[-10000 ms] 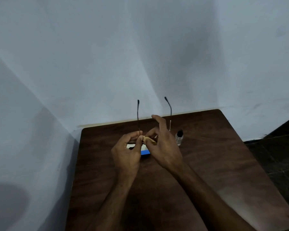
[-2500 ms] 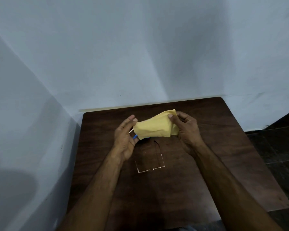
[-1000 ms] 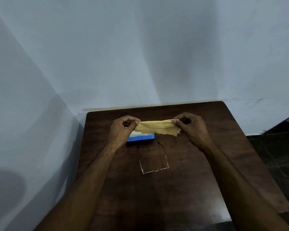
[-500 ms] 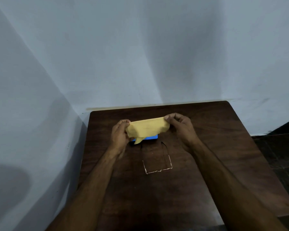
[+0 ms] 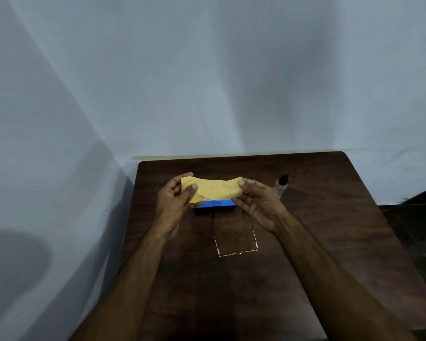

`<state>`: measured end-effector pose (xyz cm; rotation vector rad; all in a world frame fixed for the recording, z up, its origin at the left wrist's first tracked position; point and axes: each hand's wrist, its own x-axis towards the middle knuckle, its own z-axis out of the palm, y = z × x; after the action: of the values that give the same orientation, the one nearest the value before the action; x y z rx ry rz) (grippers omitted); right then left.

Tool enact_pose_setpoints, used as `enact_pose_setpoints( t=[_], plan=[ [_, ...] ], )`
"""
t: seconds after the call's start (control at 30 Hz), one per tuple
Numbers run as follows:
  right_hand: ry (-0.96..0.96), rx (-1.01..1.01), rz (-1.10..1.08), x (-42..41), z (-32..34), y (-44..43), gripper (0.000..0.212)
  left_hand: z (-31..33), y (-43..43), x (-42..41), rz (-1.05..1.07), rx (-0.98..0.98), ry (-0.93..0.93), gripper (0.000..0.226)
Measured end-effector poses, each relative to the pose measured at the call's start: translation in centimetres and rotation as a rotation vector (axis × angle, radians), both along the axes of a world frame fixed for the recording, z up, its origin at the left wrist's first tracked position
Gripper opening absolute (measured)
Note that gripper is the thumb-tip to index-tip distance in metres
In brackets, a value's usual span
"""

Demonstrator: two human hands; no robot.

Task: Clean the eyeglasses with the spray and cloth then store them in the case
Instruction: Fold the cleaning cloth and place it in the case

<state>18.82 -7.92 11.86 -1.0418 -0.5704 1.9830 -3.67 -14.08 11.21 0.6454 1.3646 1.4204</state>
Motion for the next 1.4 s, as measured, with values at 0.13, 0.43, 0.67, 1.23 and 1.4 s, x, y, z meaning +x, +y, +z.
enact_pose_setpoints(
  t=[0.13, 0.43, 0.67, 1.23, 1.4],
  plan=[
    [-0.050, 0.013, 0.004, 0.1, -0.4, 0.1, 0.008, -0.1, 0.0, -0.4, -0.016, 0.027, 0.060, 0.043],
    [-0.139, 0.128, -0.054, 0.0, -0.5, 0.4, 0.007, -0.2, 0.5, -1.0, -0.096, 0.049, -0.084, 0.044],
    [-0.155, 0.228, -0.042, -0.1, 0.8, 0.7, 0.013, 0.1, 0.8, -0.9, -0.055, 0.023, -0.266, 0.043],
    [-0.377, 0.432, -0.211, 0.3, -0.6, 3.0, 0.022, -1.6, 2.1, -0.6, 0.102, 0.079, 0.175, 0.020],
    [-0.409, 0.386, -0.242, -0.6, -1.8, 3.2, 0.012, -2.3, 2.4, 0.1, 0.120, 0.051, 0.181, 0.022]
  ],
)
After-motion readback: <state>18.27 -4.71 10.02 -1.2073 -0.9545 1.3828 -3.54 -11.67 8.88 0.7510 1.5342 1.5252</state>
